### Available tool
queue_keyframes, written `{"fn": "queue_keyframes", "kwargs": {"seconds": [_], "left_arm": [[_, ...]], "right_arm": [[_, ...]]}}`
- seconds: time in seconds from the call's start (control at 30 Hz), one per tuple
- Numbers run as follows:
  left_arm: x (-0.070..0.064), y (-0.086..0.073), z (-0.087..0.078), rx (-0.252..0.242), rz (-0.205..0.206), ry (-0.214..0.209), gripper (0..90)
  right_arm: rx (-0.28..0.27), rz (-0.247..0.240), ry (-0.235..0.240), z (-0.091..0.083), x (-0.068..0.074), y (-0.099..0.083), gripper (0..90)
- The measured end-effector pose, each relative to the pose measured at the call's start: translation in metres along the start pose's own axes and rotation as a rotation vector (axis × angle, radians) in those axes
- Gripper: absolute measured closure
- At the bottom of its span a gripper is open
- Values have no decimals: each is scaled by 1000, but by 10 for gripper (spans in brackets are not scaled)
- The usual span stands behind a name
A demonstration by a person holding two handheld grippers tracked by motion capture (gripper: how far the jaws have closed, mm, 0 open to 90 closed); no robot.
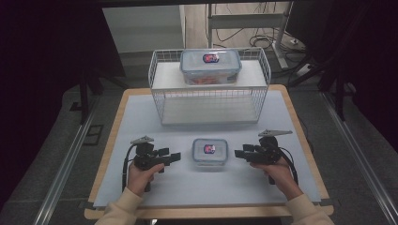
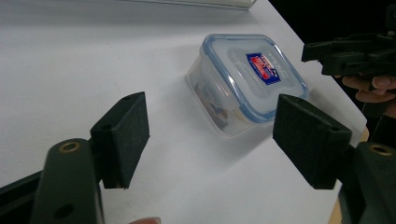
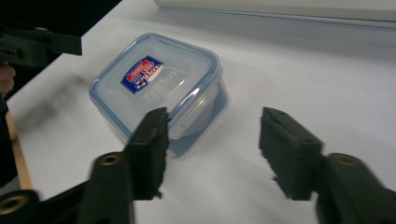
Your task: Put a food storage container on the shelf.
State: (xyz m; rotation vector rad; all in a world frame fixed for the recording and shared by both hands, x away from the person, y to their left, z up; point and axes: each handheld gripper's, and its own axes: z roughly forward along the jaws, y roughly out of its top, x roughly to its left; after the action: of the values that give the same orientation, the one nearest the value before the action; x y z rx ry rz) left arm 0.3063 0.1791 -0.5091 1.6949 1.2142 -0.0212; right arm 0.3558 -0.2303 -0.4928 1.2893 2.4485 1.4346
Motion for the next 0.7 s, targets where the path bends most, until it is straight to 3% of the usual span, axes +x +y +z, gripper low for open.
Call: {"fn": "queue_keyframes", "kwargs": {"seconds": [0.27,0.47,0.7], "left_arm": [[-4,2,8,21,-8,-24,228],[-5,5,17,38,-25,-47,224],[-5,13,34,58,-46,-71,227]], "right_arm": [[12,54,61,4,0,0,264],[1,79,74,9,2,3,241],[34,101,76,20,4,5,243]]}}
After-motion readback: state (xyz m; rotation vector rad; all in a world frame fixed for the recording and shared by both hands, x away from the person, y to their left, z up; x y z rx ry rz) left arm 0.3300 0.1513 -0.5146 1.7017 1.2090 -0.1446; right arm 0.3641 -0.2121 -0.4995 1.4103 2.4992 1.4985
